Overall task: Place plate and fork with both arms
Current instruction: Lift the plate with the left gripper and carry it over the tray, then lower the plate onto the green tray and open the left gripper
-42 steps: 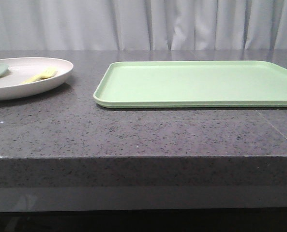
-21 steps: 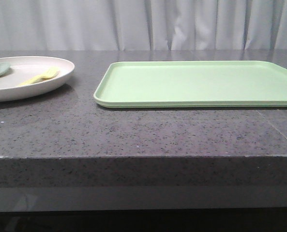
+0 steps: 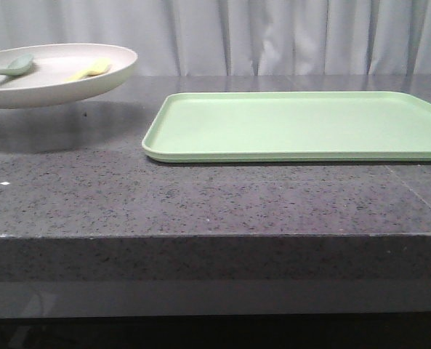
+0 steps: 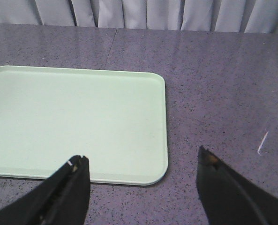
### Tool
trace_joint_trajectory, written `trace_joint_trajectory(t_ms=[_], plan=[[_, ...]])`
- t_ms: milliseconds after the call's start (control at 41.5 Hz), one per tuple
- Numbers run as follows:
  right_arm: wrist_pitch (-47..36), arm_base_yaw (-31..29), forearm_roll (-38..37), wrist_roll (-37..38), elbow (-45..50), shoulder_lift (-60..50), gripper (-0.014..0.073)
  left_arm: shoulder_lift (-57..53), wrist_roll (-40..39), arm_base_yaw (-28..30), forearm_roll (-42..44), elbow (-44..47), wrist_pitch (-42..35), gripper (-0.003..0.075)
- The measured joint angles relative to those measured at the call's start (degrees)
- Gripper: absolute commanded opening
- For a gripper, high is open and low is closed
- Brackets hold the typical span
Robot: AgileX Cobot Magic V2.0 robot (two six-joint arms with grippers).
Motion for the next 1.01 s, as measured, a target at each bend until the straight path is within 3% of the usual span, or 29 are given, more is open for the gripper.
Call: trace_joint_trajectory(t_ms=[602,1011], plan=[[0.00,0.00,0.00,0.00,0.00,0.00,0.0510,1.71,-27.98,-31.04,14.39,-10.79,-10.70,-0.0020],[0.00,0.00,0.00,0.00,0.00,0.00,0.0510,11.70,-50.77,-42.81,30.48,-18.41,-11.23,-0.0020]])
